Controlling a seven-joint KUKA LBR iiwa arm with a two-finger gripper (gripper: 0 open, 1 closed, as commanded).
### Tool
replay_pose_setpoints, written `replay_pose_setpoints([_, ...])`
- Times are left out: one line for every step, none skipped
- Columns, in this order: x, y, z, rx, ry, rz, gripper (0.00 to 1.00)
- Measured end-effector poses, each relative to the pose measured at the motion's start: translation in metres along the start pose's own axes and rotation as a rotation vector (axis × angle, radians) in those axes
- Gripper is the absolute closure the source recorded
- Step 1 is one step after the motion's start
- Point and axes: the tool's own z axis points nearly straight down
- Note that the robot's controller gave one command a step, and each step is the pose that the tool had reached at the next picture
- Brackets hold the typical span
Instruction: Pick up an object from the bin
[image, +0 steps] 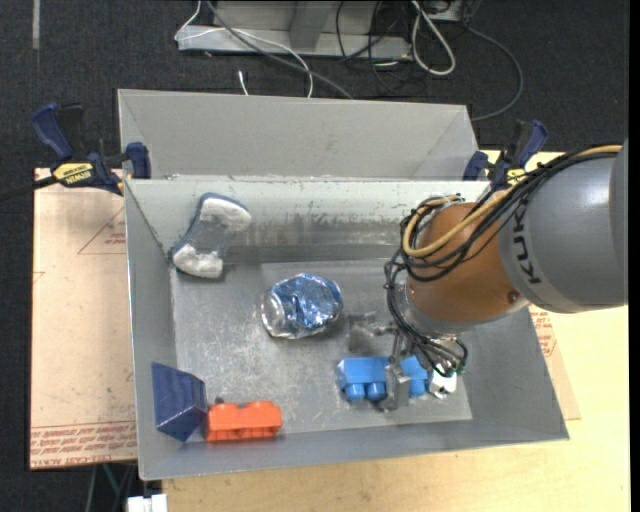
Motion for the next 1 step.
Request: replay_pose_setpoints([-0.0004, 0.0287, -0.0005, -0.004, 0.006, 0.105, 1.00])
